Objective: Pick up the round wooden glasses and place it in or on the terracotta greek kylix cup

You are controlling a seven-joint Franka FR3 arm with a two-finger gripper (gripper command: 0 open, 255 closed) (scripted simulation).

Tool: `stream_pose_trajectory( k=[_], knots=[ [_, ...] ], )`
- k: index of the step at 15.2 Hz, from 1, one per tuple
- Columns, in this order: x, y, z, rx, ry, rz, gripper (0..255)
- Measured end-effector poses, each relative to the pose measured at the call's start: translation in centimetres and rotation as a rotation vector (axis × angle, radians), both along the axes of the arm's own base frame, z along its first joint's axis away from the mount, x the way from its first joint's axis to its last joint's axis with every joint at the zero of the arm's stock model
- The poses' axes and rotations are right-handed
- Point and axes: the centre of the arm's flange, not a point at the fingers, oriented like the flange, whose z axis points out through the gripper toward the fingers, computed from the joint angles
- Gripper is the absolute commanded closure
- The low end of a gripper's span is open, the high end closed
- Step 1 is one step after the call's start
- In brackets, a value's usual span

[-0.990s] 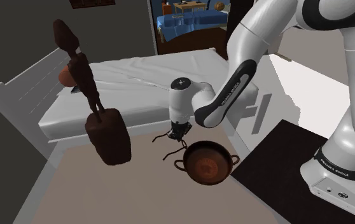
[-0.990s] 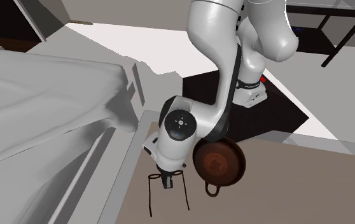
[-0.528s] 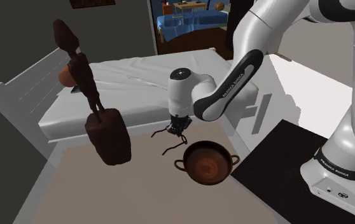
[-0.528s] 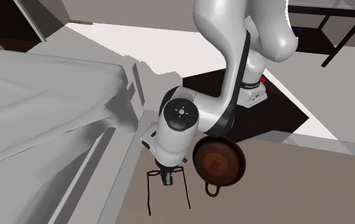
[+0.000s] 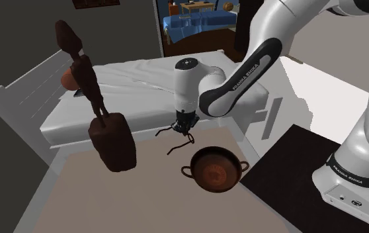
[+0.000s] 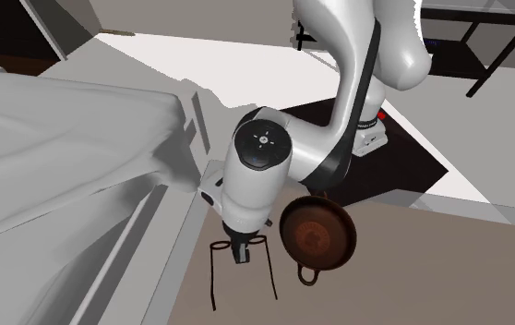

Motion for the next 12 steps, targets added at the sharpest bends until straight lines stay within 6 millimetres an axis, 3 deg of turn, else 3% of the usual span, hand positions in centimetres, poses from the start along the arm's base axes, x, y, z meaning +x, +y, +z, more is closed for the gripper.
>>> stream_pose_trajectory(
  k=[12],
  knots=[
    [0.0,0.1,6.4,0.0,0.0,0.0,255]
  ],
)
